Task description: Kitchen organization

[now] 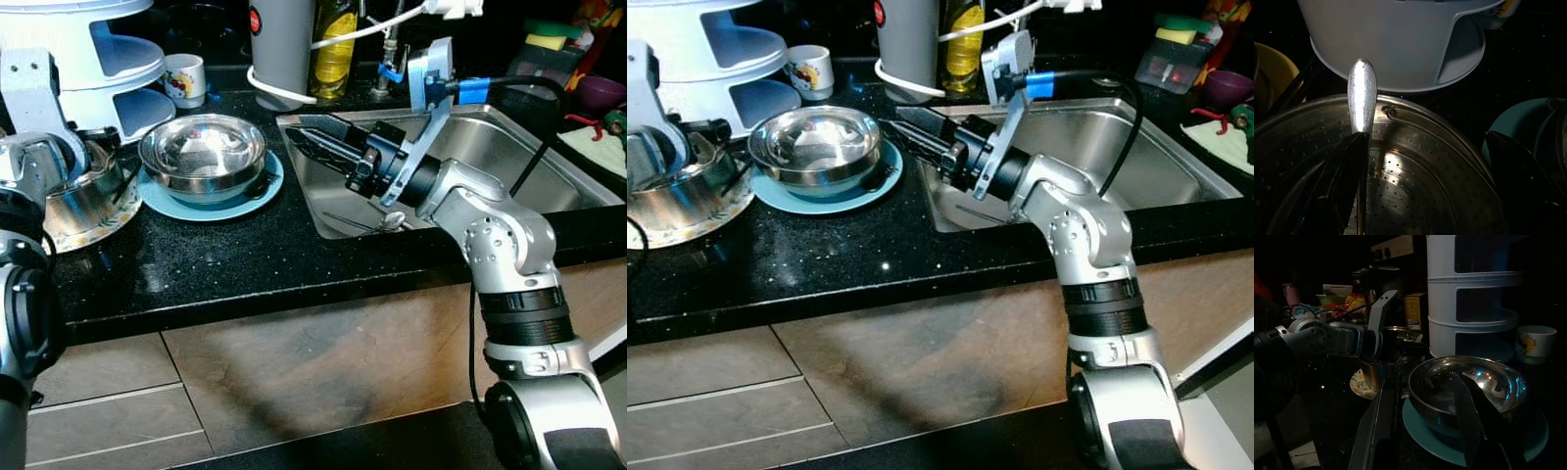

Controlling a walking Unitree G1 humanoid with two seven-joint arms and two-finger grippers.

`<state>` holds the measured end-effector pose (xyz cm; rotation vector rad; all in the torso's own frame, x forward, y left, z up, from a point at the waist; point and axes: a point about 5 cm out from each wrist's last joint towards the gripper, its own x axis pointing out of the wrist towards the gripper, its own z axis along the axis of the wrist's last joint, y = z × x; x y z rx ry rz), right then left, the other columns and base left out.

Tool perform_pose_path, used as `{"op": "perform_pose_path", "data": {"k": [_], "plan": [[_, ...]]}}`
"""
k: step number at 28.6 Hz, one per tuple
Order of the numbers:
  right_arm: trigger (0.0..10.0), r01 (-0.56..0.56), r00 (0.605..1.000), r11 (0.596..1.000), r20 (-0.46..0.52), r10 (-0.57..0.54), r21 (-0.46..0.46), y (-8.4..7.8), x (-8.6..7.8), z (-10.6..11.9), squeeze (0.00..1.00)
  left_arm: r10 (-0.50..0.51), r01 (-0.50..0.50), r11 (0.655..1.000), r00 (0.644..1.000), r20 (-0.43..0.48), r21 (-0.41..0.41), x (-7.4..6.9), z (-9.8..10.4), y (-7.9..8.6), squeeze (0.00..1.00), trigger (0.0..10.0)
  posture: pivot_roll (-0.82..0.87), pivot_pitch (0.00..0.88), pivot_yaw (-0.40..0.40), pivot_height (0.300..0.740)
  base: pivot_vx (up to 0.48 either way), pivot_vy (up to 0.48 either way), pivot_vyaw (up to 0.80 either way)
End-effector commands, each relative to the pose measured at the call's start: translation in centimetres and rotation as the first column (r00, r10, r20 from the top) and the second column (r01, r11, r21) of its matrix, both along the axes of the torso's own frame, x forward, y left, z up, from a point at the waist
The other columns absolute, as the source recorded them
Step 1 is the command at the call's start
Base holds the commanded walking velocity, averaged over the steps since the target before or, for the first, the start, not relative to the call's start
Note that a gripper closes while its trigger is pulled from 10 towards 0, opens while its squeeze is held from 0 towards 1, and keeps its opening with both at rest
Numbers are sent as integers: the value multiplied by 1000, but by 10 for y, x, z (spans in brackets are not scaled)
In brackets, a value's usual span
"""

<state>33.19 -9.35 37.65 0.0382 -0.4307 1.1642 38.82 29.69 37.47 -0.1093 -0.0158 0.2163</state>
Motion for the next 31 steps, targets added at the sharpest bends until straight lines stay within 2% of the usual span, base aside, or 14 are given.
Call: {"op": "perform_pose_path", "data": {"k": [1, 5, 8, 9, 10, 11, 16, 21, 28, 31], "plan": [[10000, -10, 999, 1000, 31, 10, -8, 2, -2, 5, 0, 0, 0, 1000, 999, -40, -12, 1, -5, -2, 0, 10000, 37, 211, -28, 740, 0, 0, 0], [10000, -6, 999, 1000, 37, 7, -19, 1, -2, 6, 0, 4, -4, 1000, 1000, -11, 11, 1, 6, -5, 0, 10000, 29, 216, -19, 740, 0, 0, 0], [10000, -2, 999, 1000, 47, 3, -25, 1, -3, 8, 0, 28, -30, 999, 998, 56, 39, -1, 24, -5, 0, 10000, 24, 219, -14, 740, 0, 0, 0], [10000, -1, 999, 1000, 51, 2, -26, 0, -3, 10, 0, 45, -52, 996, 995, 90, 72, -4, 34, -5, 0, 10000, 16, 221, -11, 740, 0, 0, 0], [10000, -1, 999, 1000, 51, 2, -26, 0, -3, 10, 0, 45, -52, 996, 995, 90, 72, -4, 34, -5, 0, 10000, 16, 221, -11, 740, 0, 0, 0], [10000, 2, 998, 1000, 56, 0, -30, -1, -4, 11, 0, 55, -71, 987, 992, 112, 144, -7, 46, -5, 0, 10000, 14, 223, -11, 740, 0, 0, 0], [10000, 3, 998, 999, 57, -1, -34, -2, -4, 13, 0, 67, -84, 971, 994, 83, 225, -10, 50, -4, 0, 10000, 11, 223, -11, 740, 0, 0, 0], [10000, 3, 998, 999, 59, 0, -38, -1, -4, 15, 0, 154, -152, 911, 988, 27, 383, -18, 54, 10, 0, 10000, 12, 221, -11, 740, 0, 0, 0], [10000, 2, 998, 999, 59, 0, -40, -1, -3, 15, 0, 191, -185, 898, 981, 27, 399, -26, 61, 21, 0, 10000, 15, 221, -8, 740, 0, 0, 0], [10000, 2, 998, 999, 58, 1, -42, -1, -3, 15, 0, 146, -133, 928, 989, -12, 348, -29, 59, 23, 0, 10000, 22, 214, -7, 740, 0, 0, 0]]}}
